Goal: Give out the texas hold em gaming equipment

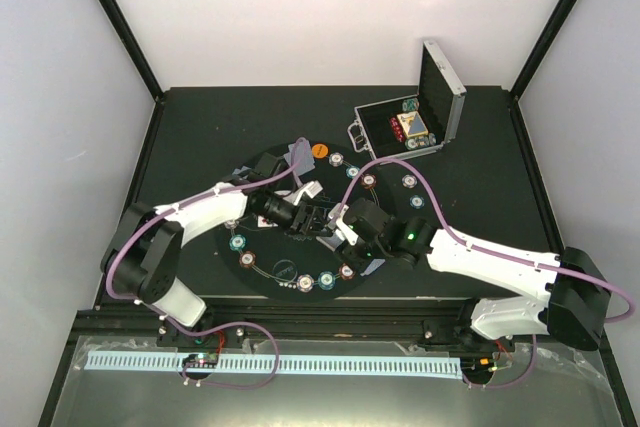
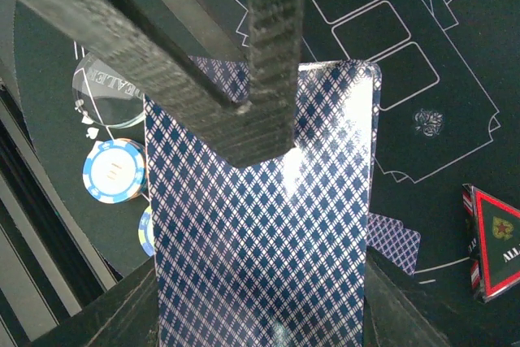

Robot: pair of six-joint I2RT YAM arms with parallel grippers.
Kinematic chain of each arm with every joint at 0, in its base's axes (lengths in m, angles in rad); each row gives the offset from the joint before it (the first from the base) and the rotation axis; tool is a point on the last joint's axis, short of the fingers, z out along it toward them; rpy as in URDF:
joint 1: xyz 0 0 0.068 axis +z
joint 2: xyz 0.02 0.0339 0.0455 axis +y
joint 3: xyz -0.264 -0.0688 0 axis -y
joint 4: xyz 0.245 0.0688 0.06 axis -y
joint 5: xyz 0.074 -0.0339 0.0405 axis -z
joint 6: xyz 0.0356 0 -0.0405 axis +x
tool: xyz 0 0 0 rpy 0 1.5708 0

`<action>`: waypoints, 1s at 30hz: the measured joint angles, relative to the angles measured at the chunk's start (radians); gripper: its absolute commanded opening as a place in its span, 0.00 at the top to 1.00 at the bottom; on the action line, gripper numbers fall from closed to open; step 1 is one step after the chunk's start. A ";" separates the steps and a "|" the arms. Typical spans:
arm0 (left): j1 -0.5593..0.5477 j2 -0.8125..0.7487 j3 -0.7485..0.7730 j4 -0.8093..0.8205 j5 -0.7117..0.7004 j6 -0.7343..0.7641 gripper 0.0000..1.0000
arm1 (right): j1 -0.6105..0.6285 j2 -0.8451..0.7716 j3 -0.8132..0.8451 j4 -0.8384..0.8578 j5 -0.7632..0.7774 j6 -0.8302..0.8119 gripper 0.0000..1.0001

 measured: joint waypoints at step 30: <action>0.071 0.064 0.045 -0.093 0.087 0.109 0.85 | 0.005 0.001 0.000 -0.001 -0.012 -0.003 0.44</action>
